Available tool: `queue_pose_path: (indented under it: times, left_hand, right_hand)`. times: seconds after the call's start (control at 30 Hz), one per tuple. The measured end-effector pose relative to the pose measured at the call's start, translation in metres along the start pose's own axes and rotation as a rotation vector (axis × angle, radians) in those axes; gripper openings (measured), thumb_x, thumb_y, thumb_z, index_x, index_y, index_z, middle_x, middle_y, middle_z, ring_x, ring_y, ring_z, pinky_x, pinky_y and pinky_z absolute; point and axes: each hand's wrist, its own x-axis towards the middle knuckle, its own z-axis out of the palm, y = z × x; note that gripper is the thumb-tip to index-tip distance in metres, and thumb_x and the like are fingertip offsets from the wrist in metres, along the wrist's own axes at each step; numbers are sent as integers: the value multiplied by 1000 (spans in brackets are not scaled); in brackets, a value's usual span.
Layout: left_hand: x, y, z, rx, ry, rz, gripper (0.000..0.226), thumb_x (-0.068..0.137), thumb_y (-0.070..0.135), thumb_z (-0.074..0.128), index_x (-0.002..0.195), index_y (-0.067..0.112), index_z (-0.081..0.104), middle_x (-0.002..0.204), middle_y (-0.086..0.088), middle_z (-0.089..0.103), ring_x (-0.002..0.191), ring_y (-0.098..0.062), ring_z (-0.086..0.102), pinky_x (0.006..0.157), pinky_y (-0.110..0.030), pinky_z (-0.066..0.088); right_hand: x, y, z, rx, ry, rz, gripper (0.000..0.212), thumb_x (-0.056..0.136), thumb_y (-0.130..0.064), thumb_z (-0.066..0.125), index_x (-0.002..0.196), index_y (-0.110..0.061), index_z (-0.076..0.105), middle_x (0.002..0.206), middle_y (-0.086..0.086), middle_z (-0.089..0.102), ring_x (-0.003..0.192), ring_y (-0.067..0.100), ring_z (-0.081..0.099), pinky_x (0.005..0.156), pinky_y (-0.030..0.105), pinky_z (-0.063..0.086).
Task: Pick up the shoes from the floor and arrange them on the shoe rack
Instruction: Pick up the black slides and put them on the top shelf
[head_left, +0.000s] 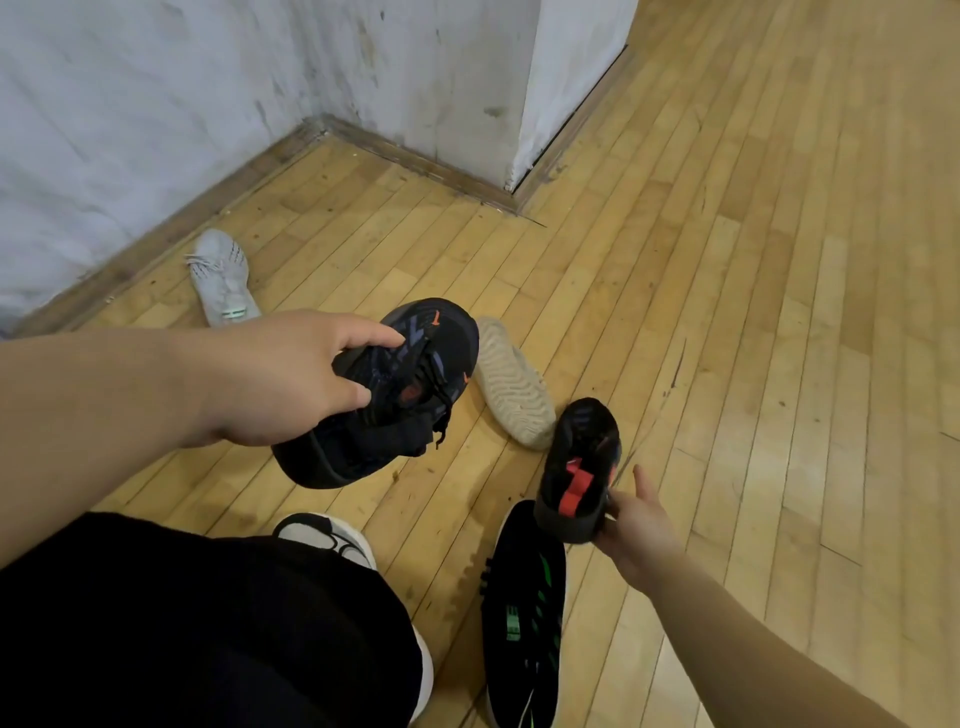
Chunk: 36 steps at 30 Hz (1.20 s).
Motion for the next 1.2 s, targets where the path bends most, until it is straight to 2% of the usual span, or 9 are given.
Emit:
queue_pose_path:
  times: [0.1,0.37,0.47,0.6,0.7,0.77,0.87,0.97,1.2]
  left_hand:
    - [-2,-1,-1,21,-1,1,57,101,19,63,147,48,46,142,10,54,114,-10,51,91,-23,38]
    - [-3,-10,-2,11,6,-17,55,101,20,63,145,49,46,131,12,56,112,-11,53,72,-13,37]
    - [-2,-9,-3,1,21,-13,55,101,20,62,146,48,46,128,12,55,106,-8,54,68,-9,35]
    - [-2,-10,-11,12,18,-7,55,101,22,62,146,50,47,128,15,55,106,-7,55,74,-15,40]
    - [-5,-11,-23,3,44,5,53,101,24,63,143,53,49,143,15,54,121,-12,54,93,-26,41]
    - [-13,-16,-34,-35,80,6,51,100,26,63,140,55,51,141,17,54,115,-11,57,89,-28,45]
    - [-33,-30,-55,-148,183,-6,49,93,36,67,131,63,54,143,21,55,126,-13,56,100,-47,51]
    - [-68,-47,-80,-278,354,0,47,98,21,67,135,50,59,144,15,56,130,-8,55,115,-37,39]
    - [-217,-119,-117,-506,695,-48,38,97,18,67,124,46,69,124,8,73,114,-12,70,109,-43,49]
  right_hand:
    - [2,19,0,-77,55,28,83,103,-3,53,163,-41,10,122,9,66,108,35,69,91,56,58]
    - [6,30,6,-205,142,-16,78,101,-17,59,159,-45,16,149,5,55,126,32,60,104,56,51]
    - [-1,23,17,-447,334,-142,59,104,-25,46,159,-35,26,144,-3,50,133,31,51,104,50,49]
    - [-10,12,44,-865,400,-471,58,93,-34,54,149,-29,41,138,-3,52,131,23,50,109,50,46]
    - [-15,-3,88,-826,216,-497,58,97,-30,59,152,-31,40,145,-4,49,122,14,56,97,37,53]
    - [-37,-20,132,-690,-18,-459,58,99,-31,60,152,-36,38,138,-7,56,106,6,62,82,28,55]
    - [-89,-54,204,-459,-381,-487,59,101,-32,60,152,-48,34,123,-7,67,99,14,72,91,39,58]
    - [-143,-84,264,-319,-637,-576,54,102,-28,59,143,-56,39,117,1,73,100,18,74,89,39,58]
    - [-280,-101,362,-735,-932,-800,57,97,-33,66,147,-50,44,102,-7,76,90,11,74,91,44,59]
